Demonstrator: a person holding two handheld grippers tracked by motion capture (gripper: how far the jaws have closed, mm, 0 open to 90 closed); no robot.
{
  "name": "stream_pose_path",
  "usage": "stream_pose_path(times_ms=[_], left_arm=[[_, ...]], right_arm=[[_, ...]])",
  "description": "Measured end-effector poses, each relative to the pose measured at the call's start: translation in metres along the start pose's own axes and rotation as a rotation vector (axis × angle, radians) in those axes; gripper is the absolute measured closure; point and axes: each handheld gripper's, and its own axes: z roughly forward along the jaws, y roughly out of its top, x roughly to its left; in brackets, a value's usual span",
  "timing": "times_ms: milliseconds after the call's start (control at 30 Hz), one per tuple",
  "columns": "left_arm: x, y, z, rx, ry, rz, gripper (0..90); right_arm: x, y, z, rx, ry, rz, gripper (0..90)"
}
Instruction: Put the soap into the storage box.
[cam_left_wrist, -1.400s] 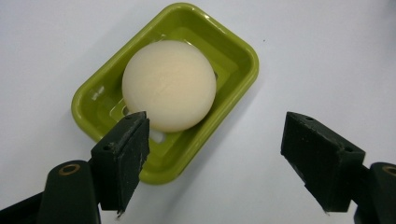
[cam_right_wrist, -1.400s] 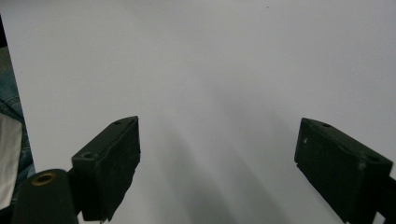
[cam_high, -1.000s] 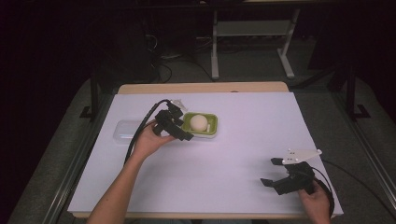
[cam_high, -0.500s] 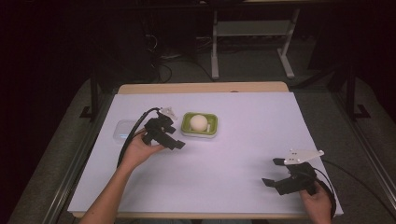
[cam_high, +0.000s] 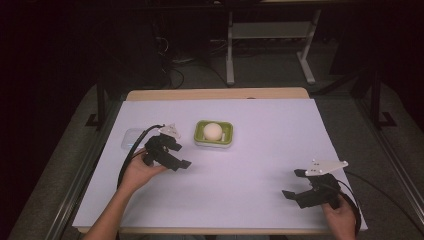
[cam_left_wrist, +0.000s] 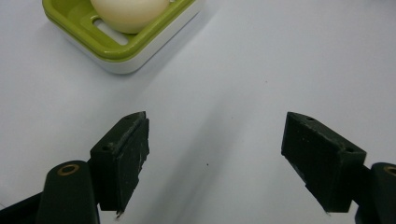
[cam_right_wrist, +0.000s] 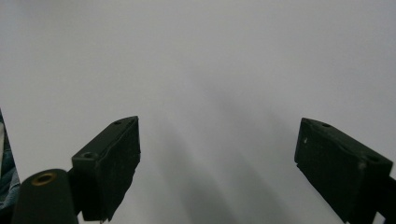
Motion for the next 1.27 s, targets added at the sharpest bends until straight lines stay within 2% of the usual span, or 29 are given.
stream_pose_path(times_ms=[133,267,300,333,433,533,633,667,833,867,967,1000,1100,1200,1267], left_arm=[[-0.005,-0.007,-0.003,-0.022,-0.001,-0.014,22.7],[-0.007,-0.016,-0.004,-0.018,0.001,-0.003,22.7],[-0.01,-0.018,-0.004,-0.028,0.0,-0.023,22.6],[-0.009,-0.02,-0.005,-0.022,0.004,-0.009,22.4],[-0.01,-0.024,-0.007,-0.023,0.004,-0.009,21.7],[-0.013,-0.033,-0.009,-0.04,-0.001,-0.024,21.7],[-0.015,-0.038,-0.011,-0.035,-0.005,-0.018,21.7],[-0.018,-0.042,-0.011,-0.047,-0.004,-0.028,21.7],[-0.021,-0.052,-0.014,-0.057,-0.004,-0.023,21.7],[-0.024,-0.057,-0.015,-0.071,-0.007,-0.042,21.7],[-0.025,-0.063,-0.016,-0.085,-0.009,-0.047,21.5],[-0.027,-0.071,-0.015,-0.1,-0.008,-0.056,21.5],[-0.028,-0.077,-0.014,-0.1,-0.008,-0.071,21.4],[-0.03,-0.088,-0.011,-0.1,0.017,-0.08,21.2],[-0.031,-0.09,-0.01,-0.093,0.018,-0.089,21.3]], right_arm=[[0.0,0.0,0.0,0.003,-0.002,-0.002,13.6],[0.001,0.0,0.0,0.008,-0.005,-0.003,13.6],[0.001,0.0,0.0,0.009,-0.005,-0.003,13.6],[0.001,0.0,0.001,0.011,-0.006,-0.001,13.6],[0.001,0.0,0.001,0.013,-0.008,-0.002,13.6],[0.003,0.0,0.001,0.013,-0.007,-0.004,13.6],[0.003,0.001,0.002,0.014,-0.009,-0.006,13.6],[0.004,0.001,0.003,0.018,-0.009,-0.009,13.6],[0.005,0.002,0.004,0.021,-0.01,-0.01,13.6],[0.005,0.003,0.005,0.022,-0.01,-0.011,13.6],[0.006,0.003,0.006,0.021,-0.007,-0.016,13.6],[0.006,0.003,0.006,0.021,-0.007,-0.014,13.6],[0.006,0.002,0.006,0.02,-0.006,-0.02,13.6],[0.007,0.003,0.004,0.022,-0.011,-0.023,13.6],[0.009,0.003,0.003,0.019,-0.009,-0.028,13.6]])
